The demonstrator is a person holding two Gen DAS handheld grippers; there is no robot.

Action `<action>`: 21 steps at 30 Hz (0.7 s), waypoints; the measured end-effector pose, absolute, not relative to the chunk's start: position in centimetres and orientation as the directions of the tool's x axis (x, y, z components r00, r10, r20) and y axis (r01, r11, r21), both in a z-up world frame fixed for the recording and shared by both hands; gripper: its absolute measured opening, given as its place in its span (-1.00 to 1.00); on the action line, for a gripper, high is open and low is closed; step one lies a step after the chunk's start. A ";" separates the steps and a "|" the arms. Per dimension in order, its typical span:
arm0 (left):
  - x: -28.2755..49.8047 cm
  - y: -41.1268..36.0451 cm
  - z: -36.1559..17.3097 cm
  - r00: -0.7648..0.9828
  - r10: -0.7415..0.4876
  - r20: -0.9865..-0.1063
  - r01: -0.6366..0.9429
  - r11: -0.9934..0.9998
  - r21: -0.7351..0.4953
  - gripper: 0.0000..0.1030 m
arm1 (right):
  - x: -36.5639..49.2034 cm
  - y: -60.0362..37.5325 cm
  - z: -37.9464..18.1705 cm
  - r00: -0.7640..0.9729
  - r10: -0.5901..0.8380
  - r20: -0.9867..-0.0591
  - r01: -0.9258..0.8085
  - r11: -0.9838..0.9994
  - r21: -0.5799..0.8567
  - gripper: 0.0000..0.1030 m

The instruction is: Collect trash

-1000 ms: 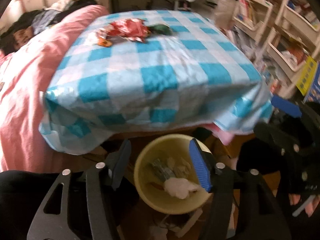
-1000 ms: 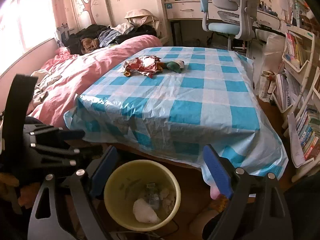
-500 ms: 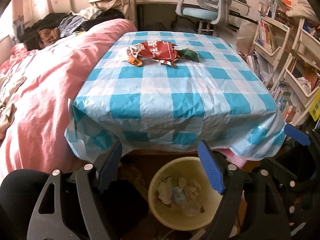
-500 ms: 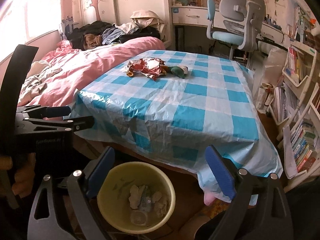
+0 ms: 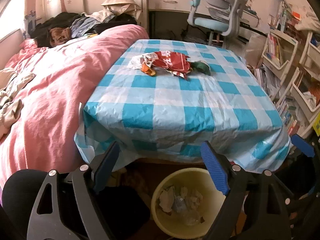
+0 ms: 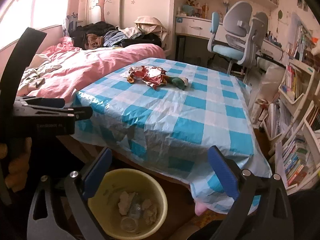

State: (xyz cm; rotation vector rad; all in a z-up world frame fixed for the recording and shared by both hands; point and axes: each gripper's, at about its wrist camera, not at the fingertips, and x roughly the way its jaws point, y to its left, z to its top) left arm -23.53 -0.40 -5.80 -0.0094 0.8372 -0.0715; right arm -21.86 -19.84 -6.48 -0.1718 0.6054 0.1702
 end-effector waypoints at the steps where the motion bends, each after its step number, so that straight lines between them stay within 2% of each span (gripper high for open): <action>1: -23.5 -0.2 -5.7 0.671 -0.064 -0.738 0.050 0.998 -0.042 0.59 | -21.9 -19.7 -6.5 0.812 0.105 -0.574 -0.207 0.971 -0.116 0.81; 21: -22.3 2.5 -5.5 0.692 -0.053 -0.720 -0.064 0.989 -0.135 0.66 | -21.6 -17.7 -6.4 0.849 0.077 -0.522 -0.217 0.952 -0.214 0.85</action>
